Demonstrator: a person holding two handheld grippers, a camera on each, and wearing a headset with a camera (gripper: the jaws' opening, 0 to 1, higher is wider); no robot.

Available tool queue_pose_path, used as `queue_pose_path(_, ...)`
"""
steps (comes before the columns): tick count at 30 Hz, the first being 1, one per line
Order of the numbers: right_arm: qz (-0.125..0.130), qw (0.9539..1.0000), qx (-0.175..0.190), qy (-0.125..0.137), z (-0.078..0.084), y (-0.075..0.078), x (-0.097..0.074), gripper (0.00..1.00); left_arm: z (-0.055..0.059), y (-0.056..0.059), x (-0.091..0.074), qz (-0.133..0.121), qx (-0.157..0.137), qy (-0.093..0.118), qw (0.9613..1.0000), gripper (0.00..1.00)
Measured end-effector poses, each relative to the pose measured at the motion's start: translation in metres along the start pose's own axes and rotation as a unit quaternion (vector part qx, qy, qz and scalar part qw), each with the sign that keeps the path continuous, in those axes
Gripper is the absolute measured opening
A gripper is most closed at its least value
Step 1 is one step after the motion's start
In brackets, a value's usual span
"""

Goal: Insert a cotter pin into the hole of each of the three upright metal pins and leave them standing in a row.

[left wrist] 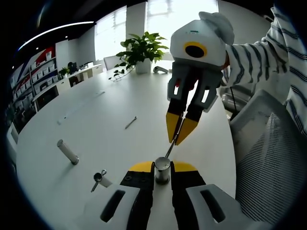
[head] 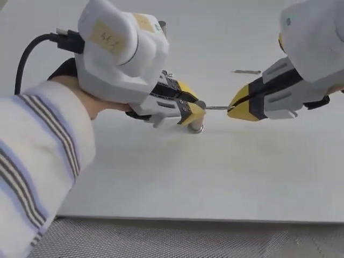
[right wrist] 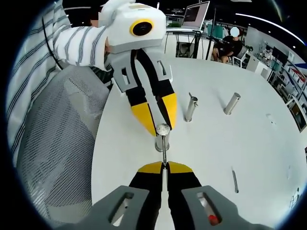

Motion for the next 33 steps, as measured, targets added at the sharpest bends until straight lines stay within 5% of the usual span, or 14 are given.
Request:
queue_pose_path(18, 0.000, 0.9998, 0.010, 0.018, -0.012, 0.001, 0.012, 0.00, 0.001, 0.000, 0.000, 0.000, -0.002, -0.005, 1.0000, 0.09)
queue_pose_path(33, 0.006, 0.9995, -0.020, 0.023, -0.019, -0.001, 0.018, 0.00, 0.001, 0.000, 0.001, -0.001, -0.002, -0.008, 1.0000, 0.09)
Point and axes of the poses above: the centre of the closed fingertips' face, and the gripper's own axes: x roughly forward along the fingers, y roughly to its right, z roughly out of its underside, the point moved 3 cm from there along -x, roughly backward along the fingers, and after that the axes turned 8 degrees about -z, right-handed, at the moved point
